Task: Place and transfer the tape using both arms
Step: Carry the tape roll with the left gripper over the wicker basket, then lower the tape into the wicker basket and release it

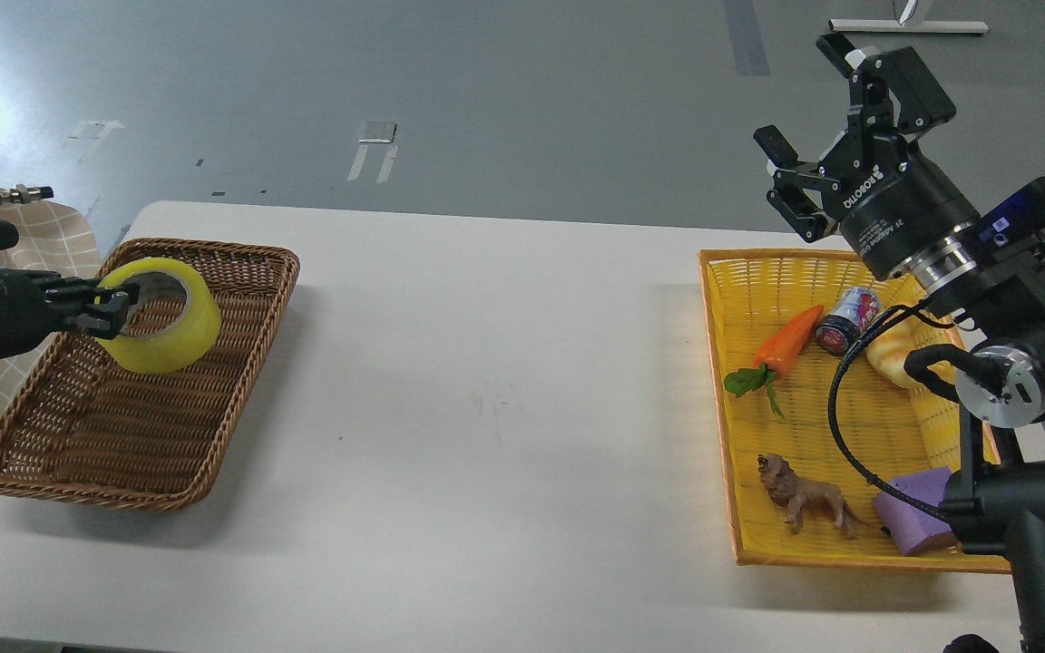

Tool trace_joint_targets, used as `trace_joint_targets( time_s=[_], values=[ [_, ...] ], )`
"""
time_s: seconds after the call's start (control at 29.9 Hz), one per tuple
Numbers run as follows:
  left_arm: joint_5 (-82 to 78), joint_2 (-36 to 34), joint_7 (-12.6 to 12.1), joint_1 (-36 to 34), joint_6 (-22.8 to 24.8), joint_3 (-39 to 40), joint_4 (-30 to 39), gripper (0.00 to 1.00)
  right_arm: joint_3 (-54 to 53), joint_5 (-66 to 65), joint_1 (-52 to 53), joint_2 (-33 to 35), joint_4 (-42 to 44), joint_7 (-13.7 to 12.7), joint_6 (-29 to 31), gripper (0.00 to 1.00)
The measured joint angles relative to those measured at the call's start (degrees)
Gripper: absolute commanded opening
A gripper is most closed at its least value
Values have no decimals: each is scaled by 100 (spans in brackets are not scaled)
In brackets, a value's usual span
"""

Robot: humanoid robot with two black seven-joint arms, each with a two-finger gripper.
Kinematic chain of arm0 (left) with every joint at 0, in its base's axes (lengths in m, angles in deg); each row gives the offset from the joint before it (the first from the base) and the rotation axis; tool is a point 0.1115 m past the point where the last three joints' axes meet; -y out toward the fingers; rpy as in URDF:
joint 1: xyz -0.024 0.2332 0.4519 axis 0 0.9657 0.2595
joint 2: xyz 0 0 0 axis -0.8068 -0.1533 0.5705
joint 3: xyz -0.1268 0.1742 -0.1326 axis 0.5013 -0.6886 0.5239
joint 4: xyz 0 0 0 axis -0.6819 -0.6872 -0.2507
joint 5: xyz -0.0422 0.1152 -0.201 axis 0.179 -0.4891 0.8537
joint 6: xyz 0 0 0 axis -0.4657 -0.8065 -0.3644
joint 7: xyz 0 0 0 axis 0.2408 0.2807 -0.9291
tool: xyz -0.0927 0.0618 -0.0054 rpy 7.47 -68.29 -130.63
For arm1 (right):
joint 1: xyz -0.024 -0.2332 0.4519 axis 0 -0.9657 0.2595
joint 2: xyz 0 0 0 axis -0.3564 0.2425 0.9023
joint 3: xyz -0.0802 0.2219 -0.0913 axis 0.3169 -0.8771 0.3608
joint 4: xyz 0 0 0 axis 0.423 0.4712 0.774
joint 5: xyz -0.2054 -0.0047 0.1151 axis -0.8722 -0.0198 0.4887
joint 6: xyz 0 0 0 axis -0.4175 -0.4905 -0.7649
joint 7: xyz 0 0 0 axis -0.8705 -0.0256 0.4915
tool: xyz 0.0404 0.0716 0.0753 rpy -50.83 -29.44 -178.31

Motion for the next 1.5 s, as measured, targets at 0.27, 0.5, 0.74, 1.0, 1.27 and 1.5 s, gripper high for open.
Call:
trace_joint_targets(
  time_s=[0.27, 0.5, 0.74, 1.0, 1.27, 1.5],
  values=[
    [-14, 321, 440, 277, -420, -126, -738, 0, 22, 0, -51, 0, -35, 0, 0, 99],
    [4, 474, 728, 293, -617, -204, -1222, 0, 114, -25, -37, 0, -38, 0, 0, 99],
    [41, 486, 834, 294, -790, -362, -1311, 0, 217, -26, -36, 0, -38, 0, 0, 99],
    [50, 672, 839, 294, -874, -372, -1617, 0, 225, -26, -46, 0, -39, 0, 0, 99],
    [39, 865, 903, 280, -968, -379, -1857, 0, 225, -26, -78, 0, -38, 0, 0, 99],
    [33, 869, 1013, 260, -968, -381, -1916, 7, 227, -26, -88, 0, -17, -1, 0, 99]
  ],
)
